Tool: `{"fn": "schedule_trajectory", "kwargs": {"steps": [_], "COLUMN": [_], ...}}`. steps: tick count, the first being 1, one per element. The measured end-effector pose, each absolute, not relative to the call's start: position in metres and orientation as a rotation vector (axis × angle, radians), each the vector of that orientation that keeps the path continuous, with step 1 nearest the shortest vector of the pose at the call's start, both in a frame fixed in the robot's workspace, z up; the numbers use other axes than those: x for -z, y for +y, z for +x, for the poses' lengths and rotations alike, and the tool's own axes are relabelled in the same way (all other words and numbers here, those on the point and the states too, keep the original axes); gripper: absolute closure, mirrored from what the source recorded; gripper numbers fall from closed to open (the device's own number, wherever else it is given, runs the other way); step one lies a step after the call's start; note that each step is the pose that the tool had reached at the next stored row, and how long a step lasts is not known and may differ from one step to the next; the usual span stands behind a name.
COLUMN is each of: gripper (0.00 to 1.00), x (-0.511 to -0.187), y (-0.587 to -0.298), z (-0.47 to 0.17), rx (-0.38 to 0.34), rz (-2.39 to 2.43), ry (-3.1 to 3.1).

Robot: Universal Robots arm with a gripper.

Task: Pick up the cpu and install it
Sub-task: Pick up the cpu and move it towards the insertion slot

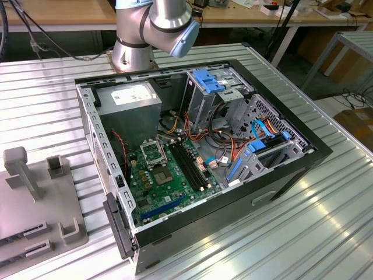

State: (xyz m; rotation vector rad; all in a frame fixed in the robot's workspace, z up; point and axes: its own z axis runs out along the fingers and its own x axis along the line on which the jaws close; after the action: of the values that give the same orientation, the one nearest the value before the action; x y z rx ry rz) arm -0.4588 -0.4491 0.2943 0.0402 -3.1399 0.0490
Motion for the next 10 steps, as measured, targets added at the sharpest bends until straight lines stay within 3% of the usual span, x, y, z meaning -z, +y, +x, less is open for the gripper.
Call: {"fn": "schedule_trajectory", "kwargs": {"steps": [10], "gripper": [0.53], "x": [-0.2981], "y": [-0.4491], "z": [-0.4589], "rx": [-0.049], "rz": [0.04], "ry": [-3.14]}}
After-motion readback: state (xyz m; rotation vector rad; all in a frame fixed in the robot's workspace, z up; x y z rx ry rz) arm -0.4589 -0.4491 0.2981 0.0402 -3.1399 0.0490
